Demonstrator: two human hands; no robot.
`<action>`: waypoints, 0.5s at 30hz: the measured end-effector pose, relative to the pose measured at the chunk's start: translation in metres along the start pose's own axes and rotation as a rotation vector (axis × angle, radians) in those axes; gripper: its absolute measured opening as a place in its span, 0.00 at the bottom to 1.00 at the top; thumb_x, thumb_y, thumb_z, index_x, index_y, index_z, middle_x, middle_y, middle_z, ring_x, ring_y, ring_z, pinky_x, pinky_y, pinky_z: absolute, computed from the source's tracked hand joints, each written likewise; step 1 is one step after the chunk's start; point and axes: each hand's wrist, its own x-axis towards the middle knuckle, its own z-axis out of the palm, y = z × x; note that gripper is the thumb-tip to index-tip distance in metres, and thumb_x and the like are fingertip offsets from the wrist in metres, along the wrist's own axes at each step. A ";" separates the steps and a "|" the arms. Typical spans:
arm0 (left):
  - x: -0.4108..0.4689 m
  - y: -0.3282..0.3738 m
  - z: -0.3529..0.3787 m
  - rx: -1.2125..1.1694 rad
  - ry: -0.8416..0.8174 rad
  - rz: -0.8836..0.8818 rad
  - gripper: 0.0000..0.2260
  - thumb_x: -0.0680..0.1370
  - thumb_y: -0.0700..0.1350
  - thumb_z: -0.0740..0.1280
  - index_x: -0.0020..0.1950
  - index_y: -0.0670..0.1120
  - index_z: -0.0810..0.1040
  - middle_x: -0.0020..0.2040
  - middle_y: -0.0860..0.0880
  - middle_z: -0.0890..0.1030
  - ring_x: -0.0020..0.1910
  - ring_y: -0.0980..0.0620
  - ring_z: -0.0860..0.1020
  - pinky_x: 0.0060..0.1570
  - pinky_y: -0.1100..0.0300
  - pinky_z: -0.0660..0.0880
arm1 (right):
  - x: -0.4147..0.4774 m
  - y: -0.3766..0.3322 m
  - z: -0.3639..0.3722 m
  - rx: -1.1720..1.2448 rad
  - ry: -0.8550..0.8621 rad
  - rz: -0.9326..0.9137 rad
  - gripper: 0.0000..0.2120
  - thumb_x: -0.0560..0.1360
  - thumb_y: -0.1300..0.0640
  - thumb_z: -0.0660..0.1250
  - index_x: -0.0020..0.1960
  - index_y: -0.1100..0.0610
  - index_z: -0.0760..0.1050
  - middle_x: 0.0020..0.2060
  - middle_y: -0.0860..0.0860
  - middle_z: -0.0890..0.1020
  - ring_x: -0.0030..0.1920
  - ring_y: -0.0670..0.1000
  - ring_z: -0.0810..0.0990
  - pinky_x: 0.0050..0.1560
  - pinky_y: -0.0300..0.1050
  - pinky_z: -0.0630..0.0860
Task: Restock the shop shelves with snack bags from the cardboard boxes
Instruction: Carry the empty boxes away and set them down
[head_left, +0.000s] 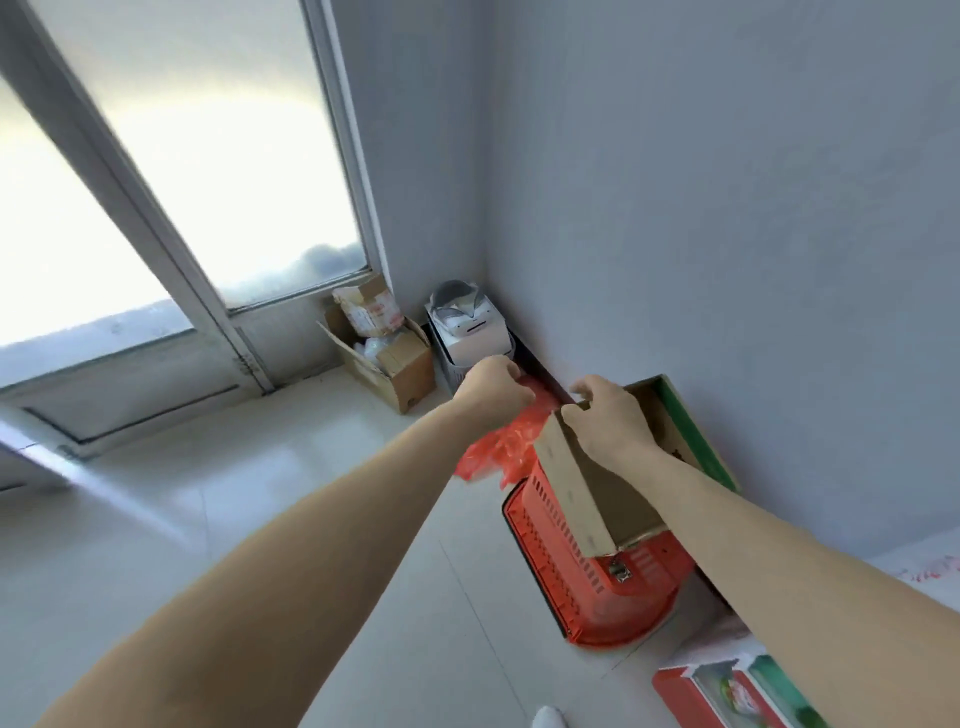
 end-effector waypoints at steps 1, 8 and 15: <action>-0.019 -0.004 -0.021 -0.006 0.036 -0.001 0.04 0.75 0.37 0.66 0.43 0.45 0.73 0.44 0.44 0.77 0.42 0.46 0.76 0.47 0.51 0.78 | -0.009 -0.021 0.003 -0.014 -0.008 -0.054 0.19 0.78 0.58 0.61 0.68 0.59 0.70 0.65 0.55 0.75 0.64 0.54 0.73 0.63 0.46 0.69; -0.178 -0.059 -0.149 -0.155 0.426 -0.102 0.11 0.75 0.38 0.66 0.58 0.39 0.75 0.55 0.39 0.80 0.47 0.44 0.78 0.53 0.48 0.77 | -0.100 -0.172 0.041 -0.081 -0.172 -0.490 0.19 0.77 0.57 0.63 0.68 0.59 0.71 0.63 0.57 0.77 0.64 0.57 0.74 0.61 0.44 0.69; -0.384 -0.139 -0.152 -0.134 0.836 -0.369 0.17 0.77 0.41 0.67 0.65 0.40 0.72 0.58 0.43 0.78 0.56 0.45 0.78 0.55 0.54 0.75 | -0.253 -0.236 0.117 -0.179 -0.448 -0.953 0.19 0.77 0.58 0.64 0.67 0.60 0.71 0.65 0.57 0.75 0.65 0.57 0.73 0.63 0.45 0.68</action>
